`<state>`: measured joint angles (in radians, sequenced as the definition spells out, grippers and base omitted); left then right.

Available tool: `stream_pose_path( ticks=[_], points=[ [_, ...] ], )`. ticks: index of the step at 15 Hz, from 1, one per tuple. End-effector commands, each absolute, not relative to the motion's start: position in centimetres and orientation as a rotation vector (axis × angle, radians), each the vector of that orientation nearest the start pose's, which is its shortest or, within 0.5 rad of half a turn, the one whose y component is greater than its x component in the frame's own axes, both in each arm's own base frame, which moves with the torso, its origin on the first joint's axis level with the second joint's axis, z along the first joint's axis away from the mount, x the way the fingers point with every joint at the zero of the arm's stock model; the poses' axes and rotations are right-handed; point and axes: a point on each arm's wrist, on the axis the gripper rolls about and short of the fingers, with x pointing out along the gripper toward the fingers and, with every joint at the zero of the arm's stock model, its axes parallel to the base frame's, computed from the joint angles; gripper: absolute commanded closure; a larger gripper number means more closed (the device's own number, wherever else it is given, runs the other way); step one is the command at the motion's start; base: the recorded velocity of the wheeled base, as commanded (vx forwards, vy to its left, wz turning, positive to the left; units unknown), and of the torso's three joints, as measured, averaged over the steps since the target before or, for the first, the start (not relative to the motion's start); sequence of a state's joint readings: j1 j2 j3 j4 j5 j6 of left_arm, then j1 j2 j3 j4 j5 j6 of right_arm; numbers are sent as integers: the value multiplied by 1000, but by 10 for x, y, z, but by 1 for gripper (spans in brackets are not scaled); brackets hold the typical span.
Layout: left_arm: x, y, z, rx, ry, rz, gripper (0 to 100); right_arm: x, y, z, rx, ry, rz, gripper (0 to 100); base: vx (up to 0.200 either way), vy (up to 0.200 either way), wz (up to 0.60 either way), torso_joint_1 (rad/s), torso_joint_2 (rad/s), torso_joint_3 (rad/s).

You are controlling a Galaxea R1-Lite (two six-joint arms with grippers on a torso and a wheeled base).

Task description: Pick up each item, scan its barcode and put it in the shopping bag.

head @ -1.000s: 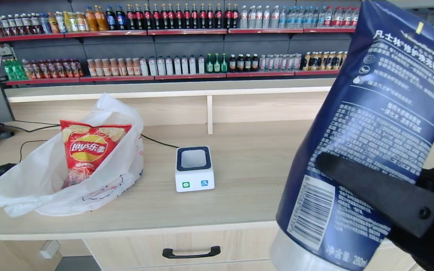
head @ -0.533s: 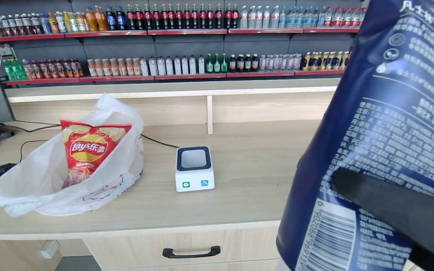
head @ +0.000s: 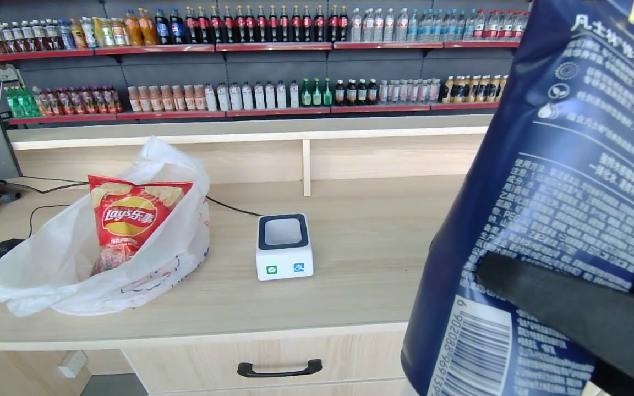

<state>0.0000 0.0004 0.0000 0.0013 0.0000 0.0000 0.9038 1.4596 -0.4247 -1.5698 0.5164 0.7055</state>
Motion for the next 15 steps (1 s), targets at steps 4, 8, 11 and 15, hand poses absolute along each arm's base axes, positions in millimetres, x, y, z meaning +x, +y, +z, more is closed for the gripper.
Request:
stream_pose_path(
  ticks=[4, 8, 11, 15],
  points=[
    [-23, 0, 75, 0, 2, 0, 0, 117, 167, 239, 694, -58, 1533, 100, 0, 0, 0, 0, 0, 0],
    [-23, 0, 75, 0, 0, 0, 0, 117, 167, 239, 693, -60, 1529, 100, 0, 0, 0, 0, 0, 0],
    [-23, 0, 75, 0, 2, 0, 0, 116, 164, 233, 678, -51, 1510, 100, 0, 0, 0, 0, 0, 0],
    [-23, 0, 75, 0, 2, 0, 0, 122, 165, 237, 697, -101, 1384, 100, 0, 0, 0, 0, 0, 0]
  ],
)
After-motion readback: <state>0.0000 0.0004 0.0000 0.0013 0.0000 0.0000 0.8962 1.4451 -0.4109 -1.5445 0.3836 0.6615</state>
